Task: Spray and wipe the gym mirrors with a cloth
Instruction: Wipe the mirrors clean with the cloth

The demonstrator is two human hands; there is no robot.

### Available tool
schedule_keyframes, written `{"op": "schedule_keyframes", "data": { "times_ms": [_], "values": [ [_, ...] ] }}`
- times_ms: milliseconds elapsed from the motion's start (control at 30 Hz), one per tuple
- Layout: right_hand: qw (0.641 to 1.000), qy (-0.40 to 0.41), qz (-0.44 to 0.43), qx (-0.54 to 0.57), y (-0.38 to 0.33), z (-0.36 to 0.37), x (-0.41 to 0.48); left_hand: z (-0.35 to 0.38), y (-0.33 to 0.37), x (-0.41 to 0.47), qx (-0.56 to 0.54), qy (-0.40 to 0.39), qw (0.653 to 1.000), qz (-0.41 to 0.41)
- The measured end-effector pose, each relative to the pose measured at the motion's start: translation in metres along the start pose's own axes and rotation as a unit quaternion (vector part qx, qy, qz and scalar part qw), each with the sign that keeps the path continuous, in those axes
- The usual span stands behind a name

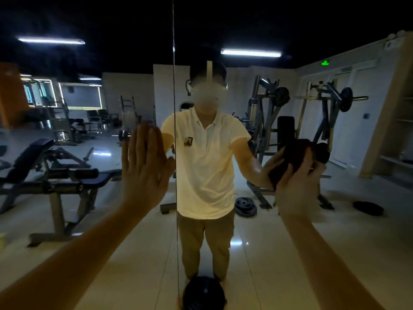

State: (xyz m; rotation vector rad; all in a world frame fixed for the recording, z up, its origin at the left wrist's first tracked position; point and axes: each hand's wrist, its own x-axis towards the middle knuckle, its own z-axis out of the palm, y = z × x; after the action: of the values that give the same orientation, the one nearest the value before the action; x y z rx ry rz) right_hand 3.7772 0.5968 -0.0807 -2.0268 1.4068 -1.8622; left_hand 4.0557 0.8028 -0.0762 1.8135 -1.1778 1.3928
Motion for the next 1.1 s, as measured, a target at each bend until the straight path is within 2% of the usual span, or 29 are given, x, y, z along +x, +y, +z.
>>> {"op": "schedule_keyframes", "data": {
  "times_ms": [67, 167, 200, 233, 333, 367, 467, 500, 533, 633, 700, 733, 800, 900, 1033, 1100],
  "values": [
    [0.999, 0.017, 0.027, 0.008, -0.025, 0.012, -0.018, 0.004, 0.001, -0.030, -0.003, -0.032, 0.999, -0.008],
    [0.992, -0.057, -0.018, 0.109, -0.068, 0.030, -0.058, 0.012, -0.005, -0.047, 0.002, -0.079, 0.997, -0.008],
    [0.993, -0.074, -0.040, 0.078, -0.083, 0.035, -0.074, 0.013, -0.006, -0.048, 0.002, -0.086, 0.996, -0.007],
    [0.991, -0.093, -0.087, 0.043, -0.096, 0.040, -0.090, 0.013, -0.008, -0.047, 0.001, -0.087, 0.996, -0.004],
    [0.956, -0.131, -0.242, 0.105, -0.107, 0.058, -0.130, 0.013, -0.012, -0.047, 0.009, -0.082, 0.997, 0.008],
    [0.942, -0.119, -0.302, 0.081, -0.101, 0.065, -0.137, 0.013, -0.013, -0.047, 0.020, -0.080, 0.997, 0.012],
    [0.909, -0.152, -0.382, 0.073, -0.068, 0.062, -0.130, 0.013, -0.012, -0.047, 0.053, -0.065, 0.996, 0.022],
    [0.912, -0.143, -0.380, 0.055, -0.055, 0.053, -0.122, 0.012, -0.011, -0.047, 0.057, -0.065, 0.996, 0.018],
    [0.925, -0.157, -0.341, 0.056, -0.043, 0.042, -0.111, 0.012, -0.010, -0.046, 0.057, -0.068, 0.996, 0.013],
    [0.968, -0.167, -0.162, 0.092, -0.006, 0.011, -0.065, 0.011, -0.009, -0.046, 0.056, -0.080, 0.995, 0.010],
    [0.983, -0.151, -0.082, 0.063, 0.021, -0.001, -0.042, 0.011, -0.008, -0.047, 0.058, -0.081, 0.995, 0.000],
    [0.991, -0.116, -0.051, 0.052, 0.034, -0.006, -0.036, 0.012, -0.007, -0.046, 0.057, -0.079, 0.995, -0.001],
    [0.999, -0.025, -0.040, 0.012, 0.048, 0.000, -0.031, 0.013, -0.006, -0.047, 0.053, -0.078, 0.996, -0.002],
    [0.998, 0.030, 0.053, 0.019, 0.028, 0.024, -0.049, 0.014, -0.005, -0.048, 0.049, -0.082, 0.995, -0.011],
    [0.987, -0.011, 0.056, 0.152, -0.025, 0.039, -0.091, 0.015, -0.004, -0.047, 0.049, -0.080, 0.996, -0.008],
    [0.982, -0.052, 0.036, 0.177, -0.048, 0.049, -0.116, 0.014, -0.005, -0.047, 0.059, -0.085, 0.995, -0.010]
  ]
}}
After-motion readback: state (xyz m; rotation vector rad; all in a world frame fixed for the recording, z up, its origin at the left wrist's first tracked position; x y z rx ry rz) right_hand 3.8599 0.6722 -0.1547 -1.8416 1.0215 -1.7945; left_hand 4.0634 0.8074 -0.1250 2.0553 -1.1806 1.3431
